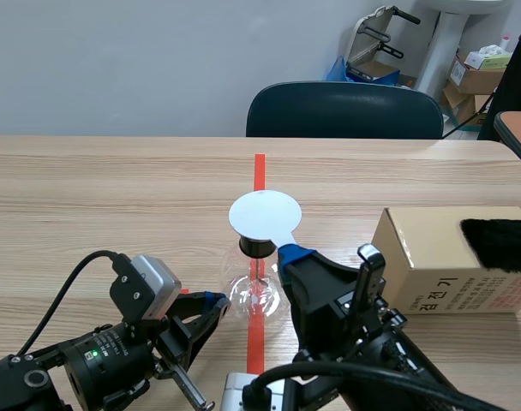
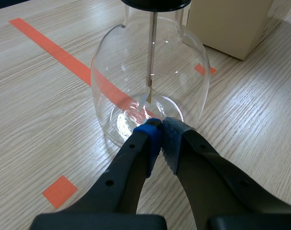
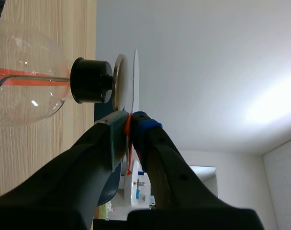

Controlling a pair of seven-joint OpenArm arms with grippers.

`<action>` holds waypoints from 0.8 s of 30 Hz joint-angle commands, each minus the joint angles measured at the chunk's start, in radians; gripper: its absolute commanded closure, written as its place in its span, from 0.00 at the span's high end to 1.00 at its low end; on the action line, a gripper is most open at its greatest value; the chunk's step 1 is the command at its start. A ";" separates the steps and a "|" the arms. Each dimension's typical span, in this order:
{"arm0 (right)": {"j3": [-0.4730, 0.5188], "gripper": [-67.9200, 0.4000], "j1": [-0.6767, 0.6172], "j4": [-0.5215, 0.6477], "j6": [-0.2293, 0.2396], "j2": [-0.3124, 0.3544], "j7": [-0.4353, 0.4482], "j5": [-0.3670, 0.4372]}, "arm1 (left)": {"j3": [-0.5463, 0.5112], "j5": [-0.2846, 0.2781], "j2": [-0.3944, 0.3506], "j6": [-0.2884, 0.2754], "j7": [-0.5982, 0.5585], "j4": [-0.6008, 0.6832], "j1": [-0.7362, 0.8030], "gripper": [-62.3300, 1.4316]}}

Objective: Do the electroscope experiment

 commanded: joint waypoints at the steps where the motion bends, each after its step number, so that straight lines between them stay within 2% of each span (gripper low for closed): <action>1: 0.003 0.02 0.007 0.017 -0.013 0.013 -0.003 -0.002 | -0.005 0.001 0.006 -0.002 -0.014 0.009 0.000 0.07; 16: 0.003 0.02 0.006 0.017 -0.013 0.013 -0.024 -0.002 | -0.005 0.001 0.006 -0.002 -0.014 0.009 0.000 0.07; 24: 0.003 0.02 0.006 0.017 -0.013 0.013 -0.214 -0.002 | -0.005 0.001 0.006 -0.002 -0.014 0.009 0.000 0.07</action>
